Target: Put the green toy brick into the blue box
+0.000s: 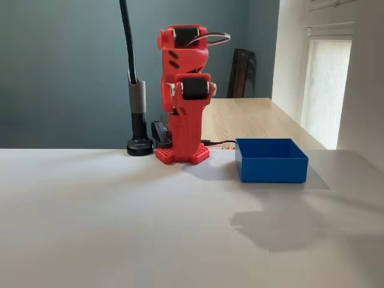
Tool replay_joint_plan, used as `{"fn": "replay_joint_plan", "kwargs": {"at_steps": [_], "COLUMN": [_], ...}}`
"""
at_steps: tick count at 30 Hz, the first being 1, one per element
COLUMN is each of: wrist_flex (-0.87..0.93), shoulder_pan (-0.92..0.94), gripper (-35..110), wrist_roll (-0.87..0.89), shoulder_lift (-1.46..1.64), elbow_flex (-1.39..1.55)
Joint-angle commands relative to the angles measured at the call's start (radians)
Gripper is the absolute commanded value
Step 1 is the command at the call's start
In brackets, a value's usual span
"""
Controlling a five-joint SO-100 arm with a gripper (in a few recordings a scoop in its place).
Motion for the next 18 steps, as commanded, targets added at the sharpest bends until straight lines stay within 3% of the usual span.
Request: {"fn": "replay_joint_plan", "kwargs": {"at_steps": [1, 18], "wrist_flex": [-0.078, -0.192], "shoulder_pan": [0.043, 0.074], "gripper": [0, 0], "wrist_roll": [-0.025, 0.002], "shoulder_lift": [0.186, 0.669], "elbow_flex": [0.166, 0.753]}}
